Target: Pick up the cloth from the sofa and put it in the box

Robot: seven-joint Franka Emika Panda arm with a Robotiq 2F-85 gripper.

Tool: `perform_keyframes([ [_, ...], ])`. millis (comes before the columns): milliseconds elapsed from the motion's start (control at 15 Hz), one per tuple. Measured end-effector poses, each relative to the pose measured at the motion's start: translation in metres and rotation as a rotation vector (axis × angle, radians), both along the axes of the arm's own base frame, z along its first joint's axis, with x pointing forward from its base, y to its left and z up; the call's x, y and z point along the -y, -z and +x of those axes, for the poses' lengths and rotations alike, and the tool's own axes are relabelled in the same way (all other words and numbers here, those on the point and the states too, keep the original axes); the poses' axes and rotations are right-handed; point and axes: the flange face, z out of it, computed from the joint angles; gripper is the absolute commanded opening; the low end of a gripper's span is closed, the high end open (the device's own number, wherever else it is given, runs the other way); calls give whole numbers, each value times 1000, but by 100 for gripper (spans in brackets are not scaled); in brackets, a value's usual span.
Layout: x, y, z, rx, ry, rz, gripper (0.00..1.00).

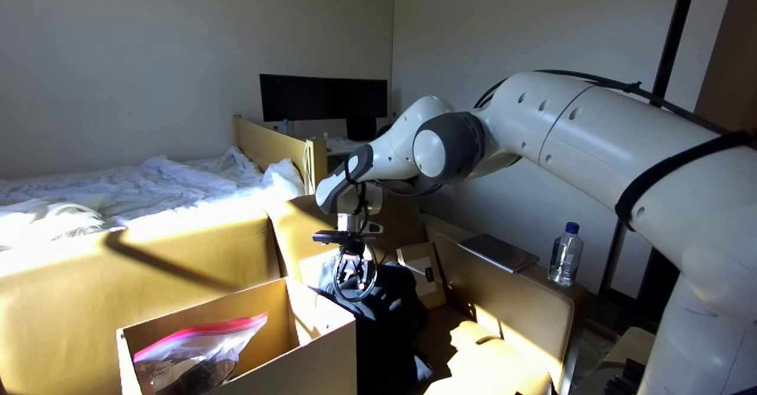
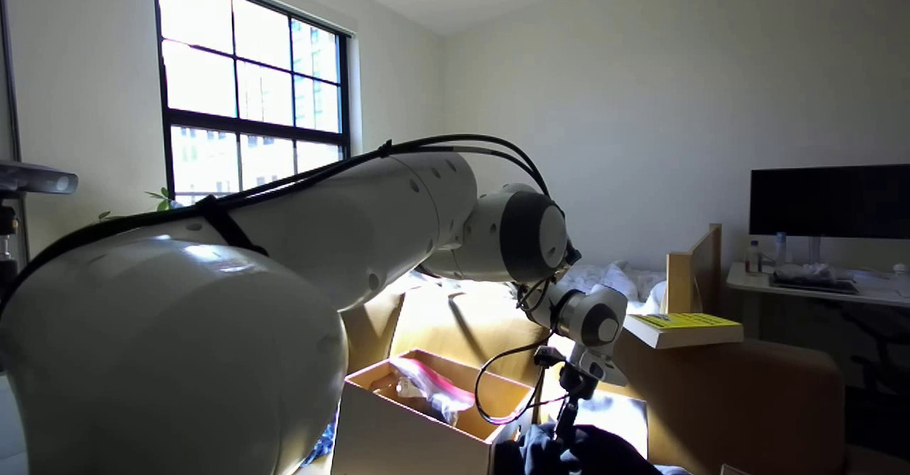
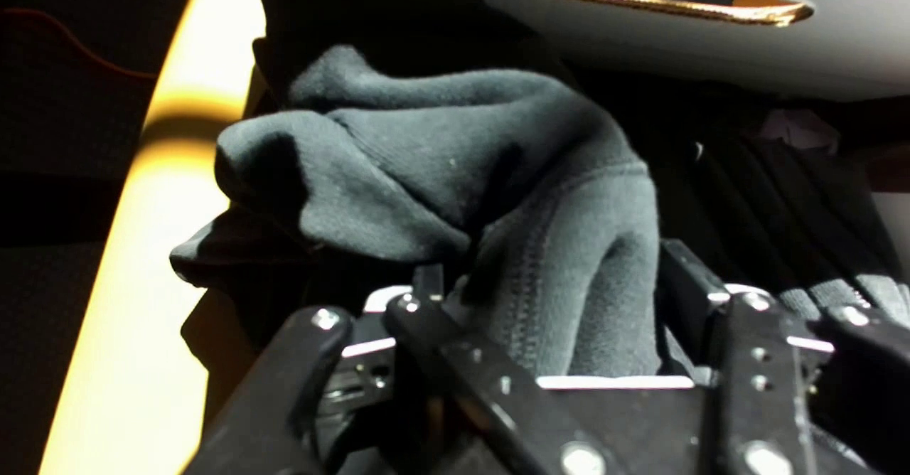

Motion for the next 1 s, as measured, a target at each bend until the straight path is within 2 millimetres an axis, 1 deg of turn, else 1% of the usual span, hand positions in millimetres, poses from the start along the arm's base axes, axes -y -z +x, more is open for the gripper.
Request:
perform_keyframes([
  [267,-22,17,4,-22,-30,37,20],
  [333,-24,19,3,-36,-34,49,13],
  [467,-23,21,2,-61,-36,78,2],
  [600,-20,25,0,-90,-37,115,0],
  [733,-18,28,-4,-123,-53,162,2],
  [867,-22,29,-7,-146,-98,215,2],
  [1000,-29,25,-6,-153,-125,235,2],
])
